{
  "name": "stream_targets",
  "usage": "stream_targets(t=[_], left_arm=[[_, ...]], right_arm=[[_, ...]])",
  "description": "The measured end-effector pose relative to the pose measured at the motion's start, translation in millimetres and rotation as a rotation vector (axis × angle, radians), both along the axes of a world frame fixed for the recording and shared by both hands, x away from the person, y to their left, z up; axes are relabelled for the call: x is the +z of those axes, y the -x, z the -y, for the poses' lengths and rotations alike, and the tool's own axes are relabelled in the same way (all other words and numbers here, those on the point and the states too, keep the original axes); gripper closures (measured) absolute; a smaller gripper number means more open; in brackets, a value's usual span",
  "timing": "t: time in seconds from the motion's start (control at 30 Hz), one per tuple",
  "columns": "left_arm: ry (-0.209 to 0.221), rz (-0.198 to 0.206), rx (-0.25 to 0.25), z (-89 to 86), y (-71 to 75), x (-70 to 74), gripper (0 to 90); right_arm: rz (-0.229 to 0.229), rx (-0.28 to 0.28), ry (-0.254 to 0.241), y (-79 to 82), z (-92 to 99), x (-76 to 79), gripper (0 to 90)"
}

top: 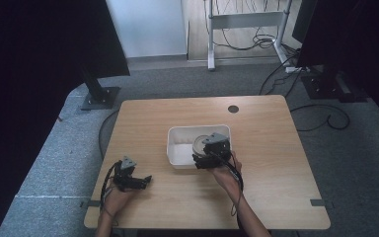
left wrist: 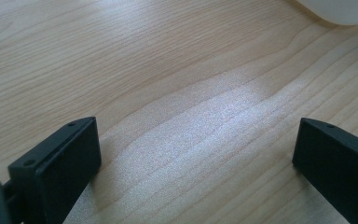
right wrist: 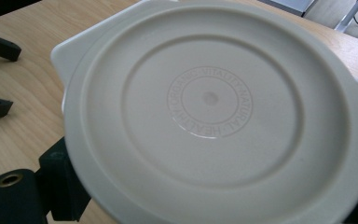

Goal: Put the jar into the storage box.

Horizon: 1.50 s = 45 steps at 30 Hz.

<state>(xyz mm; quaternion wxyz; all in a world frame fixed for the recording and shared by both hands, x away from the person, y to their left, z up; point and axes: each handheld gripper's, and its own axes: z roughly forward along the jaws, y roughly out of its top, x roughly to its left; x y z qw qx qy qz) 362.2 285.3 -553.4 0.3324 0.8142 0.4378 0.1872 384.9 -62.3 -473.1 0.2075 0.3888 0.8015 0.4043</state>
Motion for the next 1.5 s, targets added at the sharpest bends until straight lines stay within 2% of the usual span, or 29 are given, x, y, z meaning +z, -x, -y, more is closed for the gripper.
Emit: stream_targets(t=[0.47,0.9,1.17,1.37,1.5], left_arm=[[-0.001,0.001,-0.003,-0.1,-0.6,-0.1,0.7],[-0.001,0.002,-0.004,-0.1,-0.7,0.0,0.7],[0.000,0.001,-0.004,0.0,-0.8,-0.1,0.7],[0.001,0.001,-0.004,0.1,-0.8,-0.1,0.7],[0.001,0.001,-0.004,0.1,-0.9,-0.1,0.7]], right_arm=[[0.006,-0.004,0.037,-21.1,-20.7,-12.7,9.3],[-0.036,-0.003,0.065,-35.0,-32.0,-35.8,9.4],[-0.051,-0.007,0.054,-38.9,-36.0,-45.4,9.3],[-0.051,0.000,0.074,-38.9,-39.3,-48.2,9.3],[-0.074,-0.010,0.048,-39.6,-37.5,-49.3,9.3]])
